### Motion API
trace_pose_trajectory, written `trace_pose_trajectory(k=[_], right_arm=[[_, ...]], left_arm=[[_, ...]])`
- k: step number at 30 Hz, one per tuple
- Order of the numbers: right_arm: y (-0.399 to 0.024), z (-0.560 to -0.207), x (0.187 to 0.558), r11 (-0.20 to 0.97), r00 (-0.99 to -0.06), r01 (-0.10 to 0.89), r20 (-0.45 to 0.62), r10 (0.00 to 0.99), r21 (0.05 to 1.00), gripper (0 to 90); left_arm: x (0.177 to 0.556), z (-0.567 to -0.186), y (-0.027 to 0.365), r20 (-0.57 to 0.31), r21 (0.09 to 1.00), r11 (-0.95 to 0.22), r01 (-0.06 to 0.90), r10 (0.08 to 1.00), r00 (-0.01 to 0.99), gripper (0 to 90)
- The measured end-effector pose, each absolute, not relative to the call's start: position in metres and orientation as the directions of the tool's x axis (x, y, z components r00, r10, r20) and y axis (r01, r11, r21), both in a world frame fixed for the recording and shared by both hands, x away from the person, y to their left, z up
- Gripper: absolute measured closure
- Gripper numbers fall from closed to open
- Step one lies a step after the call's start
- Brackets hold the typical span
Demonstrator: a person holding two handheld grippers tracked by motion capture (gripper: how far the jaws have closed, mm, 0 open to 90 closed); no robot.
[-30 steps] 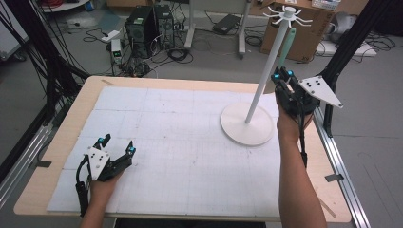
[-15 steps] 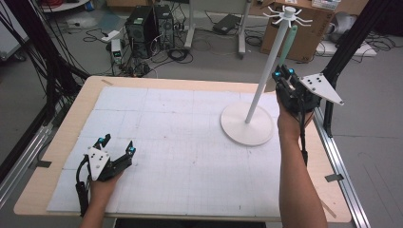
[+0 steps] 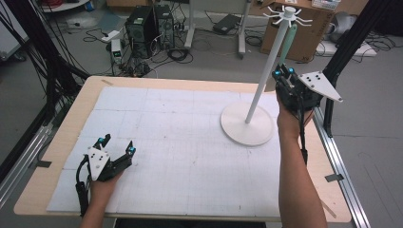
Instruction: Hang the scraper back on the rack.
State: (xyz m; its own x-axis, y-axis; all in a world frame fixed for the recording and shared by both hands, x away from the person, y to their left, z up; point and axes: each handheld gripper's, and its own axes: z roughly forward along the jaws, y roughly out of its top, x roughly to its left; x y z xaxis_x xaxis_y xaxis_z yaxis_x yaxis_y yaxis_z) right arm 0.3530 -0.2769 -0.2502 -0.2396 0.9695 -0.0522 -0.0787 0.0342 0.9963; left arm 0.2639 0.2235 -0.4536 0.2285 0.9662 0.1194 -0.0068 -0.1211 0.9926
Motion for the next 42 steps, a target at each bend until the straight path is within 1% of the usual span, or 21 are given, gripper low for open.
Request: trace_pose_trajectory(k=[27, 30, 31, 32, 35, 38, 40, 42], right_arm=[[-0.281, -0.252, 0.363, 0.035, -0.245, -0.033, -0.042, 0.969, 0.999, 80.7], [-0.281, -0.252, 0.363, 0.036, -0.247, -0.034, -0.043, 0.968, 0.999, 79.6], [-0.281, -0.252, 0.363, 0.035, -0.248, -0.034, -0.043, 0.968, 0.999, 77.7], [-0.282, -0.252, 0.363, 0.031, -0.249, -0.035, -0.039, 0.968, 0.999, 72.4], [-0.281, -0.252, 0.361, 0.031, -0.252, -0.039, -0.040, 0.967, 0.999, 61.8], [-0.282, -0.251, 0.360, 0.026, -0.252, -0.049, -0.037, 0.967, 0.998, 46.5], [-0.282, -0.252, 0.358, 0.026, -0.257, -0.062, -0.041, 0.966, 0.998, 40.8], [-0.283, -0.254, 0.357, 0.033, -0.264, -0.062, -0.048, 0.963, 0.998, 37.4]], left_arm=[[0.264, -0.454, 0.224, 0.117, 0.993, -0.118, -0.009, 0.966, 0.231, 22.3], [0.264, -0.454, 0.223, 0.116, 0.993, -0.117, -0.009, 0.966, 0.231, 22.3], [0.264, -0.454, 0.223, 0.117, 0.993, -0.118, -0.008, 0.966, 0.230, 22.3], [0.264, -0.454, 0.224, 0.118, 0.993, -0.119, -0.008, 0.966, 0.231, 22.3], [0.264, -0.454, 0.224, 0.119, 0.993, -0.121, -0.008, 0.966, 0.231, 22.3], [0.264, -0.454, 0.224, 0.118, 0.993, -0.119, -0.009, 0.966, 0.231, 22.3], [0.264, -0.454, 0.224, 0.117, 0.993, -0.118, -0.008, 0.966, 0.231, 22.3], [0.264, -0.454, 0.224, 0.116, 0.993, -0.118, -0.009, 0.966, 0.231, 22.3]])
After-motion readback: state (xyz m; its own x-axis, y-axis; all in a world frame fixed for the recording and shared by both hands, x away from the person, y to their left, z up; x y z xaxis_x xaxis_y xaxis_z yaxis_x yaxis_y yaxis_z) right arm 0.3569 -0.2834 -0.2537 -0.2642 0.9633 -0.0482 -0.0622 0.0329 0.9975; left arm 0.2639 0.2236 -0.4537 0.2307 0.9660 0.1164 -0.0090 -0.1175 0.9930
